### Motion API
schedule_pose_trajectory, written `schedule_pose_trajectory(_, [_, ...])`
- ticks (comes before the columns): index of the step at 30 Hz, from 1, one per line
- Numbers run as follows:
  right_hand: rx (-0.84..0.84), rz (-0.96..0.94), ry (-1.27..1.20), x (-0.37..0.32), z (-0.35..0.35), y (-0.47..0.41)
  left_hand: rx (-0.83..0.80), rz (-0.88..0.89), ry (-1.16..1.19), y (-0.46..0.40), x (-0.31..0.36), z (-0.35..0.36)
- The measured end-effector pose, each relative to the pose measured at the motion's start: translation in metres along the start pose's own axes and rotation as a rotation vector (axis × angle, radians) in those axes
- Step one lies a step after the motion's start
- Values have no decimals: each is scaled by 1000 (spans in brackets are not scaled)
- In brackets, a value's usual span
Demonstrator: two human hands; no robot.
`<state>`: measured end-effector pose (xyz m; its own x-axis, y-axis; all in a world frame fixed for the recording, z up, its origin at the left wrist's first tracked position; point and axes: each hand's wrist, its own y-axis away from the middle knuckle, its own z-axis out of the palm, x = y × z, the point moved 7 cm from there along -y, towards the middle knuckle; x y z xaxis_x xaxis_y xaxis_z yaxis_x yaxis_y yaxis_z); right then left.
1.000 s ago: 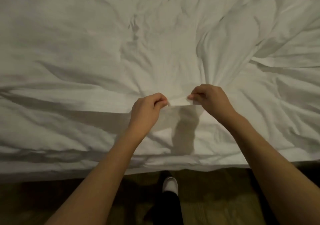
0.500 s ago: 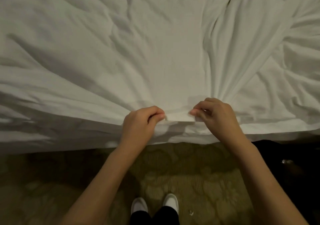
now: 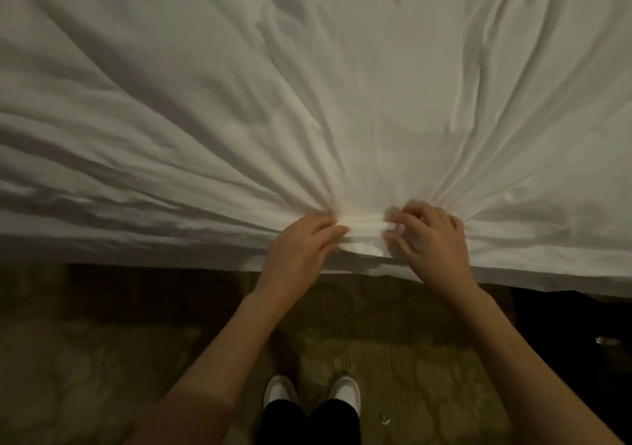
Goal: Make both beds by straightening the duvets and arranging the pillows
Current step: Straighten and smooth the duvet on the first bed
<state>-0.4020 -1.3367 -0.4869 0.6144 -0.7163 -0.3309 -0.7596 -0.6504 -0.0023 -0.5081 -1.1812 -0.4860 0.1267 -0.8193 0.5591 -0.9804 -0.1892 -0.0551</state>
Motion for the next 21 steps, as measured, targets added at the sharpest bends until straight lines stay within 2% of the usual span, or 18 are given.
schedule_pose_trajectory(4, [-46, -33, -27, -44, 9, 4, 82, -10, -73, 21, -44, -47])
schedule_pose_trajectory(9, [-53, -100, -78, -135, 32, -22, 225, -35, -193, 38, -112, -124])
schedule_pose_trajectory(16, [119, -151, -100, -254, 64, -63, 265, 71, -278, 49, -217, -197])
schedule_pose_trajectory(21, [214, -136, -97, -334, 83, -99, 334, 145, -307, 47, -267, -250])
